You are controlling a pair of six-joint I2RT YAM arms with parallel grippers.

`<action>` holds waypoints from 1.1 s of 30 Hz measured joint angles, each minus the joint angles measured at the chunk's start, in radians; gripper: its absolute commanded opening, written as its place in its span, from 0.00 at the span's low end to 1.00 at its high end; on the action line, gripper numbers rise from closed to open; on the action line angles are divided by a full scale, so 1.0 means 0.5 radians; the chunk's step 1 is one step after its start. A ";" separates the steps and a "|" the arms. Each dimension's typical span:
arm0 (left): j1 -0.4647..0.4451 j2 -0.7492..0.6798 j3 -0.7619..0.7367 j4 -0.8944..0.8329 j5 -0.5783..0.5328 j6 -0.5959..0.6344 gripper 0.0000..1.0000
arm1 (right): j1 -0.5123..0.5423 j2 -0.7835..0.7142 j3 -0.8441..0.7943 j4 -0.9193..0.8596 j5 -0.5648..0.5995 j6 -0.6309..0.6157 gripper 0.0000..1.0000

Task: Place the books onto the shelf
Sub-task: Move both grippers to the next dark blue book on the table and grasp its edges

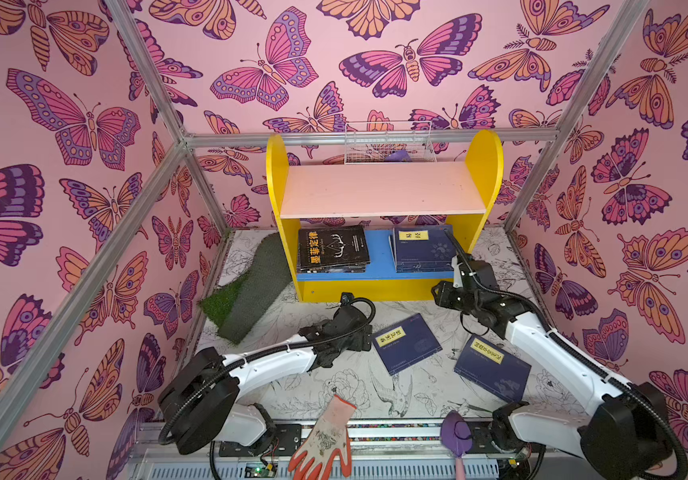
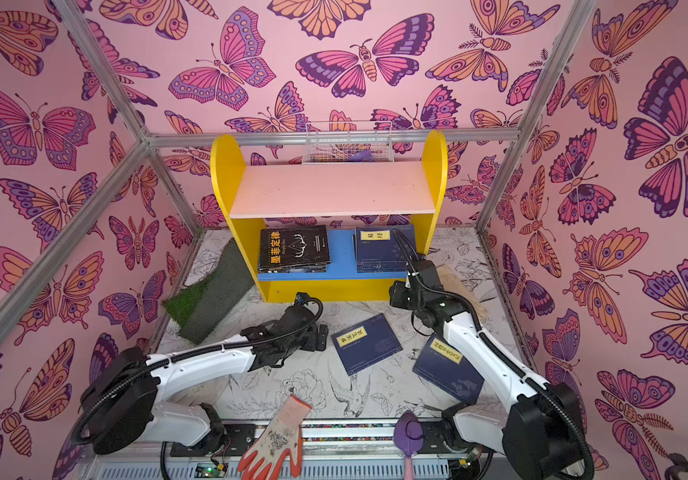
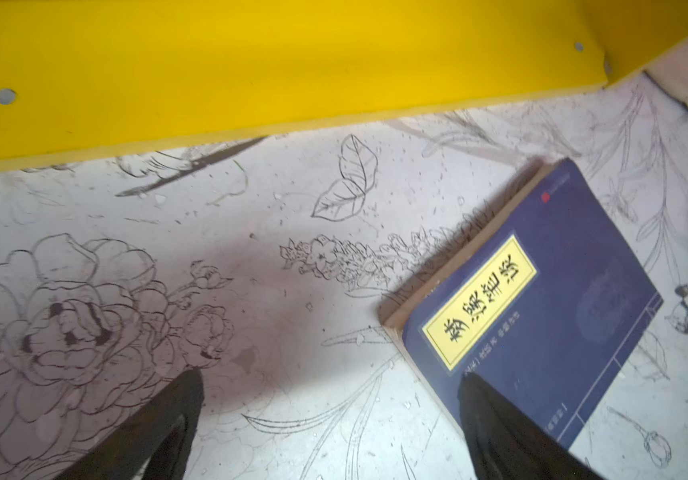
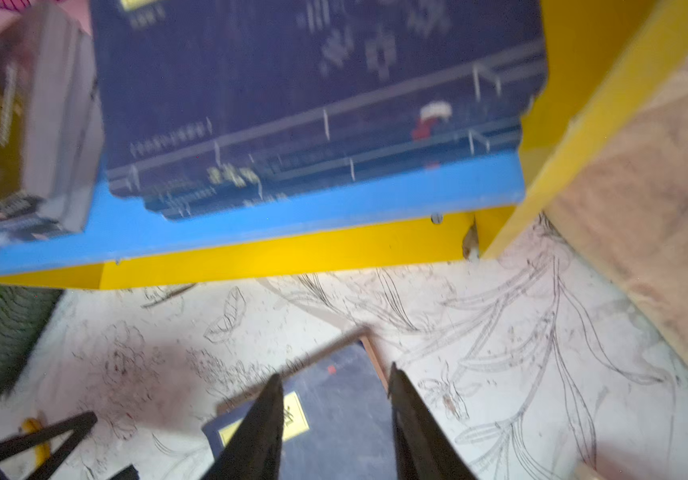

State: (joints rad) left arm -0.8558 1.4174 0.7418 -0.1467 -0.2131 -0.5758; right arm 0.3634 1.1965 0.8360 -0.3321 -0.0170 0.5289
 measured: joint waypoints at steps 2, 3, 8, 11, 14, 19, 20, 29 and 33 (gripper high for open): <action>-0.001 0.062 0.000 -0.008 0.104 0.045 0.97 | -0.001 -0.002 -0.146 0.000 -0.065 -0.002 0.61; -0.005 0.099 0.000 -0.015 0.159 0.072 0.96 | -0.001 0.017 -0.224 0.002 -0.117 -0.005 0.62; -0.039 0.249 0.024 -0.079 0.388 0.184 0.95 | 0.000 0.201 -0.405 -0.003 -0.337 -0.013 0.62; -0.061 0.318 0.072 -0.111 0.470 0.234 0.94 | -0.001 0.307 -0.406 0.011 -0.401 -0.030 0.62; -0.082 0.384 0.147 -0.127 0.539 0.278 0.93 | -0.001 0.394 -0.381 0.012 -0.419 -0.053 0.61; -0.108 0.480 0.251 -0.129 0.616 0.337 0.90 | -0.001 0.525 -0.296 0.015 -0.462 -0.082 0.60; -0.109 0.488 0.261 -0.130 0.635 0.349 0.90 | -0.002 0.548 -0.278 0.018 -0.481 -0.088 0.60; -0.110 0.555 0.345 -0.181 0.686 0.388 0.83 | -0.004 0.632 -0.231 0.080 -0.679 -0.127 0.58; -0.108 0.598 0.410 -0.255 0.620 0.385 0.80 | -0.005 0.646 -0.231 0.093 -0.748 -0.133 0.55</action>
State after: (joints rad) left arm -0.9096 1.7164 0.9470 -0.2741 0.0971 -0.3836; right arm 0.3607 1.5196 0.7204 -0.2855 -0.3912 0.4625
